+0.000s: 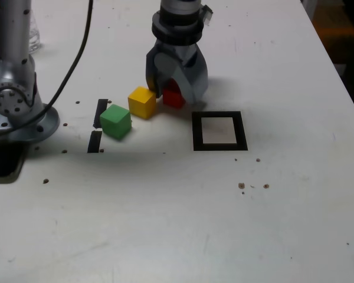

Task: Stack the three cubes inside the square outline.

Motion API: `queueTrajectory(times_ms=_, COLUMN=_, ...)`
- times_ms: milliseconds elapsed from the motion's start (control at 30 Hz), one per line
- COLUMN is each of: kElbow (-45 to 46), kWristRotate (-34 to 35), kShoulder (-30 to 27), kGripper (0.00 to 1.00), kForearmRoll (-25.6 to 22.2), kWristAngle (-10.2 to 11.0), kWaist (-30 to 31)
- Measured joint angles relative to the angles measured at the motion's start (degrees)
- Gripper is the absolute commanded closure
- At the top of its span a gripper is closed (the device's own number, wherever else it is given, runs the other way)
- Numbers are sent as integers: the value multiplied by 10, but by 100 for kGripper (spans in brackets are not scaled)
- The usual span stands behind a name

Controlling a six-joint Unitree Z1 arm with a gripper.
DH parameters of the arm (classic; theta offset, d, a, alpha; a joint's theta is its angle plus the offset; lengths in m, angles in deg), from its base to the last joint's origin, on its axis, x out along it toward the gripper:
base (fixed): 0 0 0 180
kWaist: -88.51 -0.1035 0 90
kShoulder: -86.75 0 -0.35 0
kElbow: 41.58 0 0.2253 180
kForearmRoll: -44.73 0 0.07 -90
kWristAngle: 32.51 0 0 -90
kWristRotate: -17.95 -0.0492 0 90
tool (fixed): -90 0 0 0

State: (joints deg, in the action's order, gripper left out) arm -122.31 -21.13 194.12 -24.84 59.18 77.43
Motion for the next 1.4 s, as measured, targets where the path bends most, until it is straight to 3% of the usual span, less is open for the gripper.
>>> queueTrajectory(times_ms=133, kElbow=0, kWristRotate=-13, kShoulder=0, kGripper=75, kForearmRoll=7, kWristAngle=-5, kWaist=0)
queueTrajectory(times_ms=467, kElbow=1, kWristRotate=-19, kShoulder=-14, kGripper=90, kForearmRoll=6, kWristAngle=-15, kWaist=0)
queueTrajectory(times_ms=700, kElbow=2, kWristRotate=-14, kShoulder=-57, kGripper=91, kForearmRoll=-8, kWristAngle=-40, kWaist=9)
queueTrajectory(times_ms=900, kElbow=-23, kWristRotate=-8, kShoulder=-64, kGripper=90, kForearmRoll=-28, kWristAngle=-53, kWaist=52)
queueTrajectory(times_ms=1167, kElbow=-64, kWristRotate=-17, kShoulder=-66, kGripper=90, kForearmRoll=-49, kWristAngle=-53, kWaist=125)
queueTrajectory(times_ms=1400, kElbow=-85, kWristRotate=-46, kShoulder=-49, kGripper=90, kForearmRoll=-52, kWristAngle=-41, kWaist=158)
